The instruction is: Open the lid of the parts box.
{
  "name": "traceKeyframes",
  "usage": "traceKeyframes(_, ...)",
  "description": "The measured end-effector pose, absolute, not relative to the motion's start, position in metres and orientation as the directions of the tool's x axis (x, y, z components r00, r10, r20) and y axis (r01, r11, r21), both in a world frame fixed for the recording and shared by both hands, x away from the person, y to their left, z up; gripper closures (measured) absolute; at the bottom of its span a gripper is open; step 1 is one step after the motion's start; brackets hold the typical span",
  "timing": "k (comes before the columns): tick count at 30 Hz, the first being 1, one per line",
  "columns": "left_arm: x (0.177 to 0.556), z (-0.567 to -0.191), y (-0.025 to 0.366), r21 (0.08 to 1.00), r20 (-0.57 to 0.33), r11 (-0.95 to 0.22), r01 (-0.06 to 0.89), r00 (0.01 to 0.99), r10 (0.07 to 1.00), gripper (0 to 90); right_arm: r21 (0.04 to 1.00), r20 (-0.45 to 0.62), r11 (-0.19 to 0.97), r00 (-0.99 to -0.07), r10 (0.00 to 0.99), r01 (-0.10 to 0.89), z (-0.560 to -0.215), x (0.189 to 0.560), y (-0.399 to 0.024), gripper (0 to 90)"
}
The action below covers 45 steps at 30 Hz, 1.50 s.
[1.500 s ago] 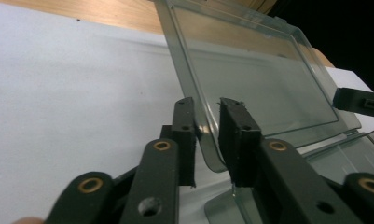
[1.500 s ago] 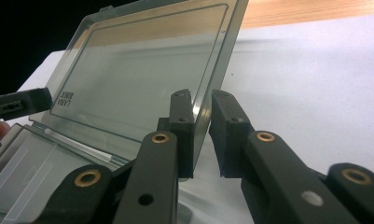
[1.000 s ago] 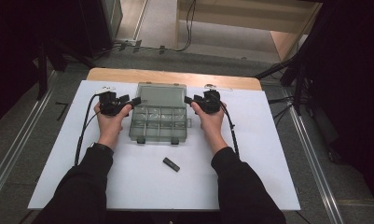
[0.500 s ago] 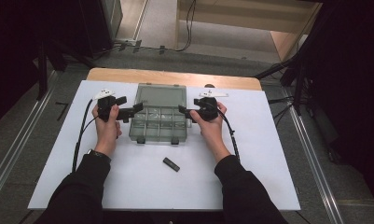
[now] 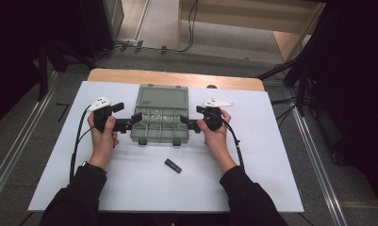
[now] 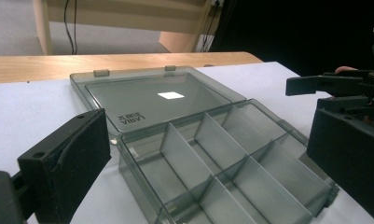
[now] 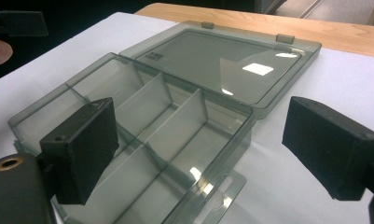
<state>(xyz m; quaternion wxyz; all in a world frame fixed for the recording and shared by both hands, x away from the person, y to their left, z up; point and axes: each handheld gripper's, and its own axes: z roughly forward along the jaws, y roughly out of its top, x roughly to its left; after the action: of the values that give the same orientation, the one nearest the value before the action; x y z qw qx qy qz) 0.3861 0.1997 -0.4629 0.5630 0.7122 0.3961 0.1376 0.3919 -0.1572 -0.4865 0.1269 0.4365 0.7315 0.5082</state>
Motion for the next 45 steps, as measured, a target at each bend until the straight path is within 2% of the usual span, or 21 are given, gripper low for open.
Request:
traceKeyframes(18, 0.345, -0.469, 0.208, 0.926, -0.213, -0.080, 0.370, 0.682, 0.700, 0.0, 0.872, 0.219, 0.138, -0.626, 0.748, 0.469, -0.486, 0.355, -0.155, 8.8)
traceKeyframes(21, 0.338, -0.470, 0.210, 0.930, -0.198, -0.089, 0.356, 0.691, 0.695, 0.0, 0.874, 0.218, 0.144, -0.638, 0.739, 0.465, -0.487, 0.349, -0.156, 0.7)
traceKeyframes(23, 0.333, -0.471, 0.211, 0.930, -0.190, -0.099, 0.354, 0.693, 0.695, 0.0, 0.873, 0.215, 0.153, -0.648, 0.730, 0.462, -0.488, 0.345, -0.156, 0.0)
traceKeyframes(35, 0.305, -0.479, 0.228, 0.933, -0.164, -0.120, 0.339, 0.698, 0.697, 0.0, 0.871, 0.180, 0.196, -0.663, 0.727, 0.451, -0.494, 0.318, -0.160, 0.0)
traceKeyframes(45, 0.287, -0.481, 0.247, 0.938, -0.183, -0.089, 0.335, 0.697, 0.693, 0.0, 0.869, 0.180, 0.205, -0.674, 0.716, 0.450, -0.489, 0.306, -0.160, 0.0)
